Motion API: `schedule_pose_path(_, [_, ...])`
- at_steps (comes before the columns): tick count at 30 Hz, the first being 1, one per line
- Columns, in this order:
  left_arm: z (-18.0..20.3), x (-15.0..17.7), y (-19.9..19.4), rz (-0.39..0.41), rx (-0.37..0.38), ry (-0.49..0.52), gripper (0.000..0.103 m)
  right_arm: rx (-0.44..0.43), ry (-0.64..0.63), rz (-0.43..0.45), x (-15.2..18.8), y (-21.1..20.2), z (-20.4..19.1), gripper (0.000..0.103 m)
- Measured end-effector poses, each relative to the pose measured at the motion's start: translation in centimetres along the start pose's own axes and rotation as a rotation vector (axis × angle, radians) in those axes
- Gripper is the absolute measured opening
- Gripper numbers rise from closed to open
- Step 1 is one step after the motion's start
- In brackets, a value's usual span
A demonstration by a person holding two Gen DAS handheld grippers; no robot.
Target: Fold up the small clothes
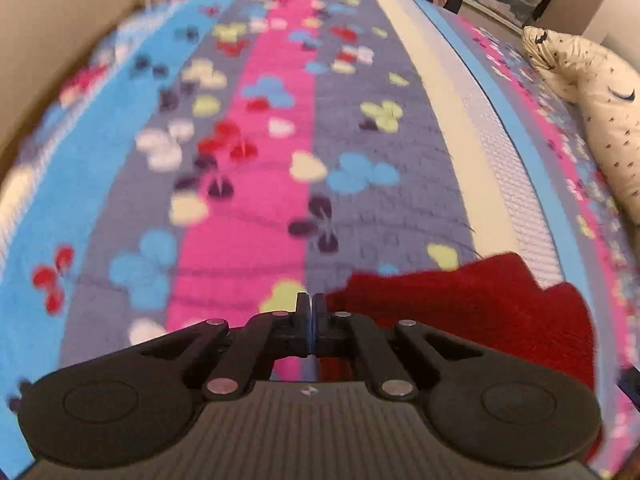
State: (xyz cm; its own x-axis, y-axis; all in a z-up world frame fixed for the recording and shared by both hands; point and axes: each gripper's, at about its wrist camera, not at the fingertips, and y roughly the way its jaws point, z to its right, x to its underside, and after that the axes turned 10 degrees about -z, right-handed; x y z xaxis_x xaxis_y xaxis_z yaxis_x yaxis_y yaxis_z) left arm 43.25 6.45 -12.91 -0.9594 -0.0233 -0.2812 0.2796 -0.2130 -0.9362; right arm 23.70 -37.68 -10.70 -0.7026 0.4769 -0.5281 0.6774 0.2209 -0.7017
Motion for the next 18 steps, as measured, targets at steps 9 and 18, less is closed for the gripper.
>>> schedule_pose_path(9, [5.0, 4.3, 2.4, -0.023, 0.083, 0.122, 0.086, 0.036, -0.338, -0.146, -3.1, 8.6, -8.3, 0.050])
schedule_pose_path(18, [3.7, 6.1, -1.2, 0.077, 0.101, 0.048, 0.017, -0.052, -0.393, -0.065, -2.9, 7.6, -8.9, 0.036])
